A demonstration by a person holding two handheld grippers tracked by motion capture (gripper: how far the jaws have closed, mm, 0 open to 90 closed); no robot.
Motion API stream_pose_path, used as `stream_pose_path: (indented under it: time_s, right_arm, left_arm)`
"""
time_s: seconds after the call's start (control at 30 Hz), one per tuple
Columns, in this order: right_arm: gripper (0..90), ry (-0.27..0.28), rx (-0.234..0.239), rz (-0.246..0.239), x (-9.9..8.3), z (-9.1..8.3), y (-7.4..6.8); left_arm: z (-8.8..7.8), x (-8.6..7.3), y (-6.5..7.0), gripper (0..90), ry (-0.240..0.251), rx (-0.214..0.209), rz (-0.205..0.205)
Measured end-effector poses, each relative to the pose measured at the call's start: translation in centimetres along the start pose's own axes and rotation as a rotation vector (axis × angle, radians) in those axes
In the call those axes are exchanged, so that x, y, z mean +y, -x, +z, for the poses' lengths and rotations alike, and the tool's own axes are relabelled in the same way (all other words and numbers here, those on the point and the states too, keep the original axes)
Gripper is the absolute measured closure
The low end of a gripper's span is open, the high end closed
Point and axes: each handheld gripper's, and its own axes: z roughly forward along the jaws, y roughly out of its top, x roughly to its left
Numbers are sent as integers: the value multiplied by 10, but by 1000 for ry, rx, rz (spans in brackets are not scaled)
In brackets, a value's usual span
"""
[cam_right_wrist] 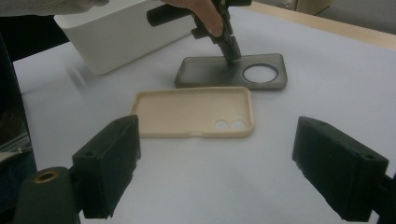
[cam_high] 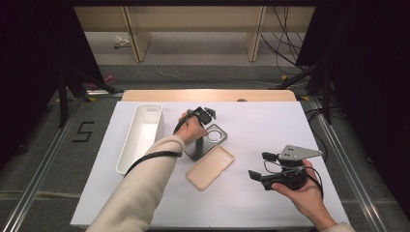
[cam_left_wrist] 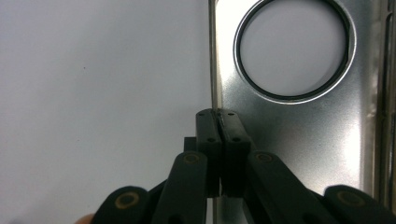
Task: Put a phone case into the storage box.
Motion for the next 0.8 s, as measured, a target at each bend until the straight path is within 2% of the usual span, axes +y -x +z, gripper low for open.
stream_pose_path:
  time_s: [0.23, 0.53, 0.8]
  right_arm:
    - [160, -1, 0, -1, 0, 0, 0]
    - [160, 0, 0, 0, 0, 0, 0]
    - [160, 0, -3, 0, 0, 0, 0]
  left_arm:
    - [0, -1, 1, 886, 13, 2, -32]
    - [-2, -3, -1, 889, 17, -4, -45]
    - [-13, -7, -7, 890, 86, 29, -97]
